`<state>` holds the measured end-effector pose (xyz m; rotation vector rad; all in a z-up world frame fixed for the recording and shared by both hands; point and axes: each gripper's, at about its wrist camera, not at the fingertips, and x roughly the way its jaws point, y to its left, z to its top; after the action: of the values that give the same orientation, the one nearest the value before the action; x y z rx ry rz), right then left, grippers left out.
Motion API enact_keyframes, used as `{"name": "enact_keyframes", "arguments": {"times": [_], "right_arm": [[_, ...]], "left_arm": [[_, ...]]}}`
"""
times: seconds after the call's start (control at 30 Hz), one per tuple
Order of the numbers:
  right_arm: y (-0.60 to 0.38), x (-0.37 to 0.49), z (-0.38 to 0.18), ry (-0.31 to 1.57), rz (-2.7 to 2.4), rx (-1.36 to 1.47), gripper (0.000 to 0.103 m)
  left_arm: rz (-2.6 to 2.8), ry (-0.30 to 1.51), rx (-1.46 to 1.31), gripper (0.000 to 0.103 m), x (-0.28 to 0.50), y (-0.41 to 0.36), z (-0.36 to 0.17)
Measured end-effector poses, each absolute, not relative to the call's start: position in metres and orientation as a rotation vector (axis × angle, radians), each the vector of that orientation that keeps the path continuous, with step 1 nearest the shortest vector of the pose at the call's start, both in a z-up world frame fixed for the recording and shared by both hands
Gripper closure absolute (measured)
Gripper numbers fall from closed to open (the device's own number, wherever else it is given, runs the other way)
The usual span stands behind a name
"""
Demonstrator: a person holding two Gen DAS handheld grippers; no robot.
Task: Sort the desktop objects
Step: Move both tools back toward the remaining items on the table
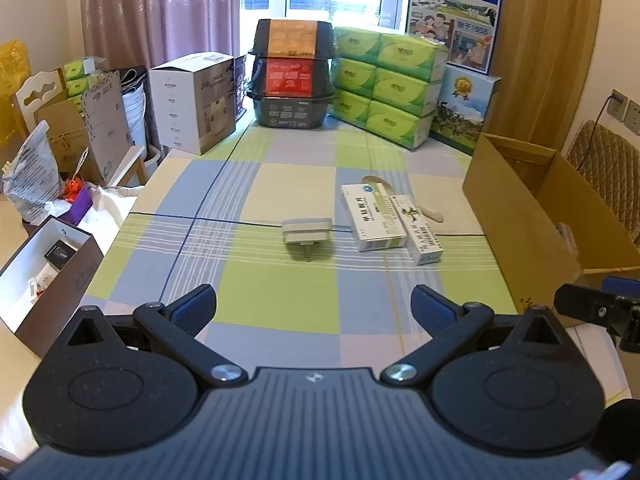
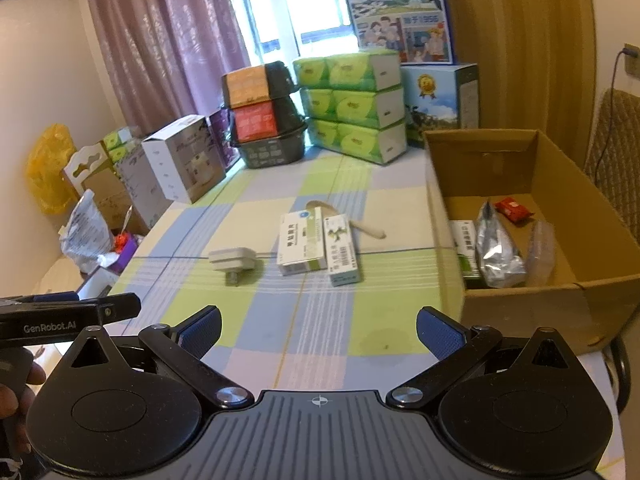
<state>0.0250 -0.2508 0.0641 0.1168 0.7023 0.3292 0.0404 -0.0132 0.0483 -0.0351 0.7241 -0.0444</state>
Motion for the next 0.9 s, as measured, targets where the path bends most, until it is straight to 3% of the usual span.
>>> {"name": "enact_keyframes", "arguments": {"times": [0.73, 0.9], "right_arm": [[-0.209, 0.129, -0.019, 0.720, 0.330, -0.026, 0.003], [-0.208, 0.158, -0.037, 0.738, 0.328, -0.033, 0.009]], "left_arm": [[-0.035, 0.738, -0.001, 0.001, 0.141, 0.007, -0.014], [-0.065, 0.721, 0.029, 0.001, 0.162, 0.001, -0.040]]}}
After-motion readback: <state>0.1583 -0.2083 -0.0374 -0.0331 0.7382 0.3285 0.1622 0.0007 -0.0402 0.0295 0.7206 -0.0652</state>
